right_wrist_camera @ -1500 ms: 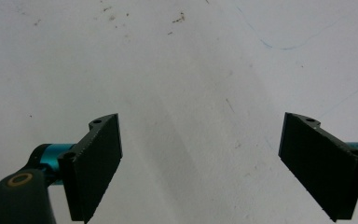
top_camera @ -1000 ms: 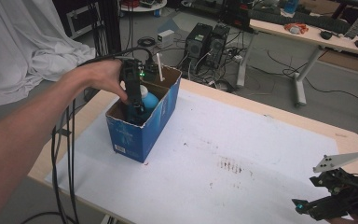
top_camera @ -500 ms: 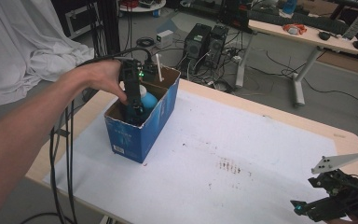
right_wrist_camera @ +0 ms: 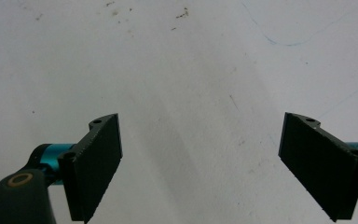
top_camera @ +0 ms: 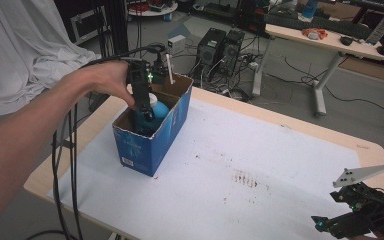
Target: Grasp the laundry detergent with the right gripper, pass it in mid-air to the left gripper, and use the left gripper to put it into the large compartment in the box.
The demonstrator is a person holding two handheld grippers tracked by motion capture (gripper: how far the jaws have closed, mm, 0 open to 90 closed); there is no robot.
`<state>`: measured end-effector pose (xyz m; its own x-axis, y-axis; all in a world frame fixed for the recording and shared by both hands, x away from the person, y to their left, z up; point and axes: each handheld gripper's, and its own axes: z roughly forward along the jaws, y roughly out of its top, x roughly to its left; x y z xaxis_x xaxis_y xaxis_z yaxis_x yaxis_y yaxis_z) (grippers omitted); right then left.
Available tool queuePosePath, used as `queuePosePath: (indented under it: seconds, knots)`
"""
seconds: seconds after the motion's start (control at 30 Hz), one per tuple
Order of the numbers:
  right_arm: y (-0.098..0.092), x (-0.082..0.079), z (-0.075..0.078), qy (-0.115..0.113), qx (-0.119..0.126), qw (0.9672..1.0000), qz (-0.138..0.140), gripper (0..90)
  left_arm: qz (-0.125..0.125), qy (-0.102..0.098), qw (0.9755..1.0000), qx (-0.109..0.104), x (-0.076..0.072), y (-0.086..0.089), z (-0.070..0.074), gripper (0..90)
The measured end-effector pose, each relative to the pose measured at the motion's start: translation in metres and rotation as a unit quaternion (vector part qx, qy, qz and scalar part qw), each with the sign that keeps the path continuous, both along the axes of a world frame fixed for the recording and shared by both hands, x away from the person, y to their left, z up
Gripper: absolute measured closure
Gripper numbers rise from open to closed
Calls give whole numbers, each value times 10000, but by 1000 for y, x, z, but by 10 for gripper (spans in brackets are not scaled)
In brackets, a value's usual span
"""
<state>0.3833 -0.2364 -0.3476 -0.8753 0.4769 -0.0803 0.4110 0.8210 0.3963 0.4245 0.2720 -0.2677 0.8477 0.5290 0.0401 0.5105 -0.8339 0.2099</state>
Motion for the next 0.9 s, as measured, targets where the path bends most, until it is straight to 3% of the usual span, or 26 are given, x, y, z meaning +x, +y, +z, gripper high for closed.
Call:
queuePosePath:
  seconds: [0.13,0.37,0.47,0.57,0.67,0.9]
  knots:
    - [-1,-1,1,-30,-8,10000,-2,125,28,-109,9999,-31,-1,1,10,256]
    - [-1,-3,2,-38,5,10000,-15,125,-42,-220,9997,94,-5,-2,26,245]
    - [-2,-3,3,-39,8,10000,-11,125,-78,-296,9995,-32,-7,-7,37,222]
    - [-2,-3,3,-61,5,10000,-15,125,-252,-337,9991,80,-9,-18,46,222]
    - [-1,-4,4,-67,-1,10000,-10,125,-408,-462,9981,8,-11,-31,56,204]
    - [-1,-6,6,-82,19,10000,-30,125,-699,-570,9959,104,-13,-58,67,204]
